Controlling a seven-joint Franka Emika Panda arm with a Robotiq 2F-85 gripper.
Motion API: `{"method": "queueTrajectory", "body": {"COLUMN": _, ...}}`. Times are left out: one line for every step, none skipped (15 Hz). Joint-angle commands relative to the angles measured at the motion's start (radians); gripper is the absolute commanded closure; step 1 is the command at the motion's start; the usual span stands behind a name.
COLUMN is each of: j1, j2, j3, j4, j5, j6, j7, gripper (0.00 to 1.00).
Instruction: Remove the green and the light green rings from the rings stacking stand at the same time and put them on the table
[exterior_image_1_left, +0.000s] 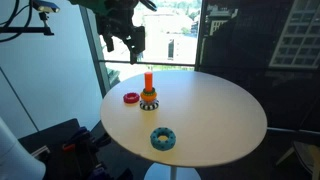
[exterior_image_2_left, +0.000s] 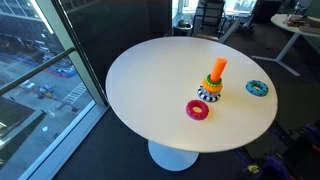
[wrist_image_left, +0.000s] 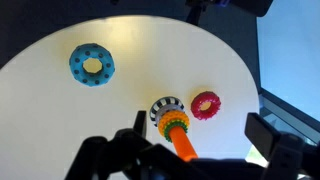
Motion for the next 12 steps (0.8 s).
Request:
{"method": "queueTrajectory", "body": {"j1": -0.030, "j2": 0.008, "j3": 0.026, "j4": 0.002, "j5": 0.017, "j6": -0.004, "j7": -0.016, "gripper": 0.00}}
{"method": "queueTrajectory", "body": {"j1": -0.030, "j2": 0.008, "j3": 0.026, "j4": 0.002, "j5": 0.017, "j6": -0.004, "j7": -0.016, "gripper": 0.00}}
{"method": "queueTrajectory", "body": {"j1": -0.030, "j2": 0.008, "j3": 0.026, "j4": 0.002, "j5": 0.017, "j6": -0.004, "j7": -0.016, "gripper": 0.00}}
{"method": "queueTrajectory", "body": {"j1": -0.030, "j2": 0.008, "j3": 0.026, "j4": 0.002, "j5": 0.017, "j6": -0.004, "j7": -0.016, "gripper": 0.00}}
{"method": "queueTrajectory", "body": {"j1": -0.030, "j2": 0.008, "j3": 0.026, "j4": 0.002, "j5": 0.017, "j6": -0.004, "j7": -0.016, "gripper": 0.00}}
{"method": "queueTrajectory", "body": {"j1": -0.030, "j2": 0.008, "j3": 0.026, "j4": 0.002, "j5": 0.017, "j6": -0.004, "j7": -0.016, "gripper": 0.00}}
{"method": "queueTrajectory", "body": {"j1": -0.031, "j2": 0.007, "j3": 0.029, "j4": 0.003, "j5": 0.015, "j6": 0.000, "j7": -0.013, "gripper": 0.00}}
{"method": "queueTrajectory", "body": {"j1": -0.031, "j2": 0.010, "j3": 0.036, "j4": 0.007, "j5": 0.016, "j6": 0.003, "j7": -0.005, "gripper": 0.00}}
{"method": "queueTrajectory", "body": {"j1": -0.032, "j2": 0.013, "j3": 0.043, "j4": 0.011, "j5": 0.017, "j6": 0.004, "j7": -0.002, "gripper": 0.00}}
{"method": "queueTrajectory", "body": {"j1": -0.031, "j2": 0.016, "j3": 0.054, "j4": 0.017, "j5": 0.019, "j6": 0.009, "j7": 0.006, "gripper": 0.00}}
{"method": "queueTrajectory", "body": {"j1": -0.029, "j2": 0.019, "j3": 0.063, "j4": 0.021, "j5": 0.020, "j6": 0.012, "j7": 0.010, "gripper": 0.00}}
{"method": "queueTrajectory", "body": {"j1": -0.027, "j2": 0.023, "j3": 0.075, "j4": 0.027, "j5": 0.022, "j6": 0.017, "j7": 0.018, "gripper": 0.00}}
